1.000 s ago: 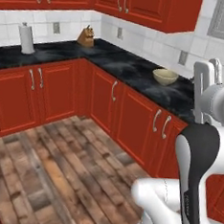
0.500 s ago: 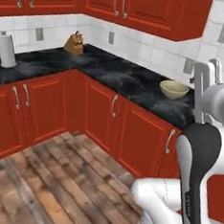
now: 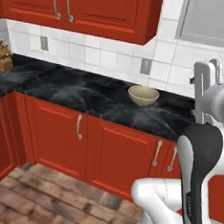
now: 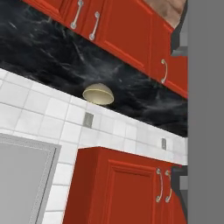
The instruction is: Open the cabinet. Pick the bowls from the counter and place them in the cabinet. Then close the cabinet.
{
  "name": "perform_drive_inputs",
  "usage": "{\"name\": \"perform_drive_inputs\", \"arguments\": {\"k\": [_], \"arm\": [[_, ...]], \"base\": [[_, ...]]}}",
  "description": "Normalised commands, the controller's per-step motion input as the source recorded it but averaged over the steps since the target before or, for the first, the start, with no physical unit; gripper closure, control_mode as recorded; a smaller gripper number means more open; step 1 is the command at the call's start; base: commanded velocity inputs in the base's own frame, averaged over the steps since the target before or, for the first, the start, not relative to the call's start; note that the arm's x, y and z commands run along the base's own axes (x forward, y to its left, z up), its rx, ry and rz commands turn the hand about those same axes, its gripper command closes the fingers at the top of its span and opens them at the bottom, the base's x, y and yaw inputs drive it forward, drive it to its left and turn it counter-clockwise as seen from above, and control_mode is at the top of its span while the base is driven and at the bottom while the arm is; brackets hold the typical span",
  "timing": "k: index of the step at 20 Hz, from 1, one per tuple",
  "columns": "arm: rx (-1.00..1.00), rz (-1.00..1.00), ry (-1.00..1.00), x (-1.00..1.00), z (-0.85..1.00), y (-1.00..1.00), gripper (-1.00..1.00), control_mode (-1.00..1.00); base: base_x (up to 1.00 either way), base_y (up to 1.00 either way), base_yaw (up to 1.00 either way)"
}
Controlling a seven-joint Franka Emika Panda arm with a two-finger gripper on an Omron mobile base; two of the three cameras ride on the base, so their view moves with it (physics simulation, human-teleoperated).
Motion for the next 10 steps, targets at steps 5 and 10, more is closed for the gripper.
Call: {"name": "perform_drive_inputs", "arguments": {"k": [5, 10], "arm": [[0.0, 0.0, 0.0, 0.0, 0.0, 0.0, -1.0, 1.0], [0.0, 0.0, 0.0, 0.0, 0.0, 0.0, -1.0, 1.0]], "base": [[1.0, 0.32, -0.5], [1.0, -0.06, -0.34]]}}
